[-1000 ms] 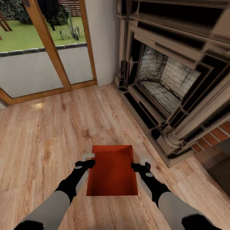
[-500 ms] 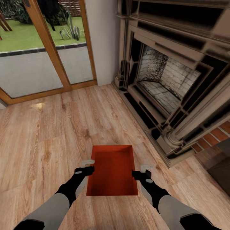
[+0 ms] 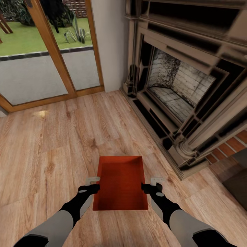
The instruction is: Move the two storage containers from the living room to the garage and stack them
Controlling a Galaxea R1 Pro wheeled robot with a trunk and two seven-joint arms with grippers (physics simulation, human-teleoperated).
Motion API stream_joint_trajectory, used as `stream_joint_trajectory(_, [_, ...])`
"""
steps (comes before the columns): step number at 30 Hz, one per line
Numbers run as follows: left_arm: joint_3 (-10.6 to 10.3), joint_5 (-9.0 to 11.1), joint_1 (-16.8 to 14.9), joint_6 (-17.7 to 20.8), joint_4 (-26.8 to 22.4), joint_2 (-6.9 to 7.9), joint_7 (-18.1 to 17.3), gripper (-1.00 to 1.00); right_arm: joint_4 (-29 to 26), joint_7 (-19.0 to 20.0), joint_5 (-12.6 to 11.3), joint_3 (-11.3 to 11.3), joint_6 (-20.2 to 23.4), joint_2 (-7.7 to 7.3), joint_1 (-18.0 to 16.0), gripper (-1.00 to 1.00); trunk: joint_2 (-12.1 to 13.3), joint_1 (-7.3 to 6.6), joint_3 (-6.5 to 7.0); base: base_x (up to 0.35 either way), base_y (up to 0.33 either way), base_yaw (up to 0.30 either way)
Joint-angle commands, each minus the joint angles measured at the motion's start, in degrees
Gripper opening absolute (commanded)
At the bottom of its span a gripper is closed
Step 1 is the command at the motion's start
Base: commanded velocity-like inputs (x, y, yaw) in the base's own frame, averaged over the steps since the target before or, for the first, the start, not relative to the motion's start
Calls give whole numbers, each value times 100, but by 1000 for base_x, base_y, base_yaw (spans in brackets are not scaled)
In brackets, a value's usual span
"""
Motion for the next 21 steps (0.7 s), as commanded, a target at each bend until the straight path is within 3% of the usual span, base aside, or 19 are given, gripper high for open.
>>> stream_joint_trajectory(1, [-45,55,0,25,-13,6,42,100,6,-29,-61,46,-28,-3,-2,100,-1,0,-3,0,0,0])
stream_joint_trajectory(21, [-50,11,0,-7,-165,-29,111,100,155,-15,-42,49,-6,-13,0,100,-1,0,-3,0,0,0])
